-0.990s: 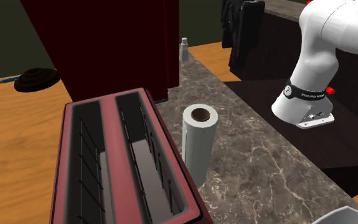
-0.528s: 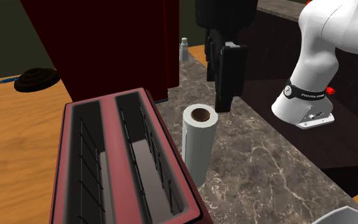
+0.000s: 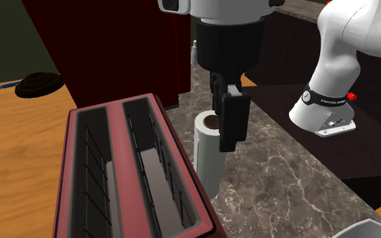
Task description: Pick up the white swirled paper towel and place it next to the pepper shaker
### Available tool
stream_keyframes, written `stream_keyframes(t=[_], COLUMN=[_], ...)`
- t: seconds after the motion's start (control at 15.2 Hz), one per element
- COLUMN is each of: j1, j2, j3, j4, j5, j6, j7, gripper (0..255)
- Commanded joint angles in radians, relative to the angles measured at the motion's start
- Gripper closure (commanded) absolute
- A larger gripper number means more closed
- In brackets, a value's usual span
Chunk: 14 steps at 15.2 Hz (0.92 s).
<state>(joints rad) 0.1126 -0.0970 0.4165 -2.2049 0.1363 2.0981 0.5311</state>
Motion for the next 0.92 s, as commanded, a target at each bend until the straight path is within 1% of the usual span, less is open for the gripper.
stream_keyframes(t=[0.0,0.53,0.59,0.86], j1=[0.002,0.002,0.002,0.002], j2=[0.013,0.016,0.016,0.016], j3=[0.003,0.004,0.004,0.004], j4=[-0.014,-0.019,-0.019,-0.019], j5=[-0.003,-0.004,-0.004,-0.004], j6=[0.027,0.035,0.035,0.035], j7=[0.004,0.005,0.005,0.005], gripper=[0,0,255,255])
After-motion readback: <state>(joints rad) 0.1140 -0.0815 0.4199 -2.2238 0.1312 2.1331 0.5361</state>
